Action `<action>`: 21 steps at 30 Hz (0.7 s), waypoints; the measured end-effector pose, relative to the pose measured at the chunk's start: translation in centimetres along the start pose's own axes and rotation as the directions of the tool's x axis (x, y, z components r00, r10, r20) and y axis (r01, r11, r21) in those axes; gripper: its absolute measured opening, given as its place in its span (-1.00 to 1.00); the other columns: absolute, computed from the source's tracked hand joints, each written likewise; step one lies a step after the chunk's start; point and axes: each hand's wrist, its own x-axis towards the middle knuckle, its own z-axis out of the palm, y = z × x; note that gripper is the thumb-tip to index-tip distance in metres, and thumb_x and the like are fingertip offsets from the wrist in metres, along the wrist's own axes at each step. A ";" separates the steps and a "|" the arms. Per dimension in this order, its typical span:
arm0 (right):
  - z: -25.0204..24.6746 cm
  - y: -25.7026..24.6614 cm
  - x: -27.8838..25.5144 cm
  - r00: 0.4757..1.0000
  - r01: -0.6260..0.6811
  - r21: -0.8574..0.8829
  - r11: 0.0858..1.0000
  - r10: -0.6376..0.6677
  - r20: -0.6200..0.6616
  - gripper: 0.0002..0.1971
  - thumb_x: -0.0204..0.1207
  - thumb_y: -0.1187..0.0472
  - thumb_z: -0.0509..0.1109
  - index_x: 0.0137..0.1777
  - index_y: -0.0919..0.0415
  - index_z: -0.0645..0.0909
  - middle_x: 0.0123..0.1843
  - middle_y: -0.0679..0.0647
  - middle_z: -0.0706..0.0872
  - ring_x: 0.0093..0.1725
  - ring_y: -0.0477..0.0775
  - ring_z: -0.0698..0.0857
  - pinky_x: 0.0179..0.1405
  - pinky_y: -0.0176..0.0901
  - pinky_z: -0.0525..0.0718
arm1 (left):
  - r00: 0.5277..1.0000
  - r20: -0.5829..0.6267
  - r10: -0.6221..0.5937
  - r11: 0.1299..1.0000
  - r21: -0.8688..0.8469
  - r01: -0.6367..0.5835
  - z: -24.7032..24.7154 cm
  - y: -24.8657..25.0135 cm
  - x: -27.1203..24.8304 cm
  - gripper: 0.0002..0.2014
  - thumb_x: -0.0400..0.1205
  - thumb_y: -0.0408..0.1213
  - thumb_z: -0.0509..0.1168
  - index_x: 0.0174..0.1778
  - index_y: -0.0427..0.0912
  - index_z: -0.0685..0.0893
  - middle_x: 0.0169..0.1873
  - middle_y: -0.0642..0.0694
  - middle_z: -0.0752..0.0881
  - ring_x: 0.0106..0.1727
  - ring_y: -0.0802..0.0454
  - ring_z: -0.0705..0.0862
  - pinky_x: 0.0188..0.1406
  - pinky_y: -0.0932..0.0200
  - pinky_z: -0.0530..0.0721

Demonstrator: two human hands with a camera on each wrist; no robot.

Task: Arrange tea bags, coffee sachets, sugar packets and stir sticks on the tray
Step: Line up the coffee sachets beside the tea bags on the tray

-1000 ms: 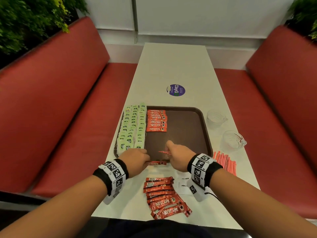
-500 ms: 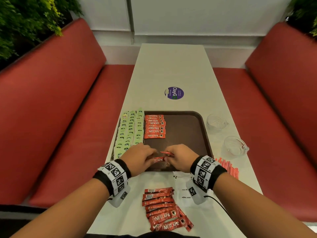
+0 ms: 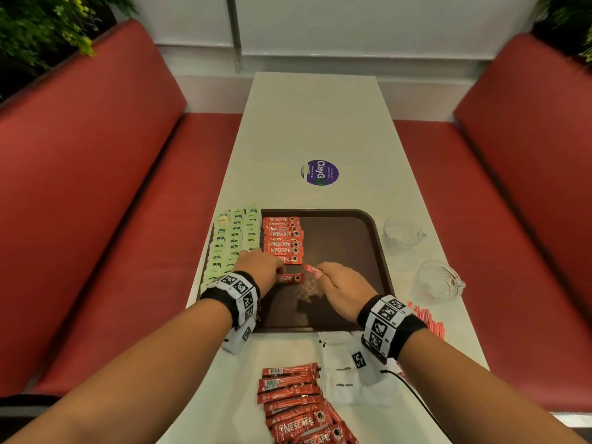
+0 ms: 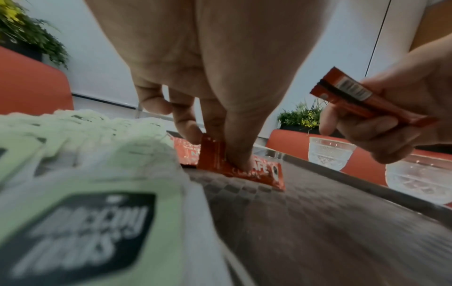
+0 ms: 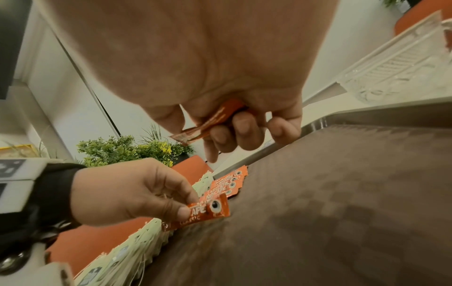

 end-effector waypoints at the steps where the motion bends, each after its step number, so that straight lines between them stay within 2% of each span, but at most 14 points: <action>1: 0.0 0.1 0.0 1.000 -0.004 0.004 1.000 0.004 0.000 -0.71 0.78 -0.02 0.05 0.08 0.03 0.59 -0.06 -0.04 0.67 -0.07 0.02 0.66 0.03 0.06 0.64 | 1.000 0.007 -0.002 1.000 0.011 0.002 0.2 0.0 0.5 -0.82 0.69 0.01 0.32 0.16 0.20 0.73 0.07 0.05 0.75 0.24 -0.05 0.59 0.32 -0.06 0.43; 7: -0.1 0.5 0.4 0.999 -0.042 0.006 0.999 0.042 0.006 -0.78 0.76 0.09 0.11 0.15 0.02 0.59 -0.04 -0.05 0.67 -0.07 -0.02 0.66 0.00 -0.02 0.65 | 0.999 -0.002 -0.039 0.999 0.013 0.039 0.5 -0.2 2.0 -0.83 0.61 0.06 0.41 0.07 0.19 0.75 0.02 0.07 0.76 0.15 -0.03 0.65 0.22 -0.02 0.55; 9: -0.1 0.5 0.4 0.999 -0.041 0.007 0.999 0.041 -0.008 -0.80 0.76 0.10 0.13 0.18 0.03 0.58 -0.02 -0.07 0.65 -0.07 -0.03 0.64 -0.04 -0.09 0.58 | 0.999 -0.031 -0.023 1.000 -0.011 0.022 0.6 -0.2 2.3 -0.84 0.60 0.01 0.42 0.08 0.17 0.76 0.03 0.07 0.76 0.13 -0.02 0.68 0.19 -0.01 0.59; 11: -0.2 0.3 0.6 0.999 -0.040 0.015 0.999 0.040 -0.020 -0.81 0.76 0.12 0.14 0.19 0.04 0.58 -0.03 -0.07 0.63 -0.07 -0.03 0.63 -0.06 -0.14 0.54 | 1.000 -0.009 0.008 0.999 -0.031 -0.008 0.8 0.0 2.5 -0.84 0.60 0.01 0.43 0.07 0.17 0.76 0.02 0.08 0.77 0.13 -0.01 0.69 0.18 0.00 0.63; 14: -0.4 0.0 0.8 0.998 -0.044 0.023 0.999 0.045 -0.033 -0.84 0.75 0.12 0.18 0.18 0.05 0.57 -0.01 -0.04 0.63 -0.06 -0.01 0.64 0.00 -0.08 0.61 | 0.998 0.049 0.031 1.000 0.004 -0.031 0.7 0.2 2.6 -0.83 0.61 0.01 0.42 0.10 0.18 0.77 0.06 0.07 0.77 0.14 -0.01 0.69 0.18 0.03 0.63; 21: -0.7 -0.3 0.6 0.997 -0.062 0.049 0.997 0.064 -0.038 -0.83 0.74 0.15 0.21 0.22 0.10 0.59 0.02 0.01 0.64 -0.04 -0.01 0.64 0.04 -0.09 0.64 | 0.999 0.046 -0.002 0.999 0.043 0.000 -0.1 0.3 3.6 -0.81 0.66 -0.16 0.35 0.10 0.20 0.79 0.03 0.05 0.78 0.09 -0.03 0.70 0.11 0.06 0.60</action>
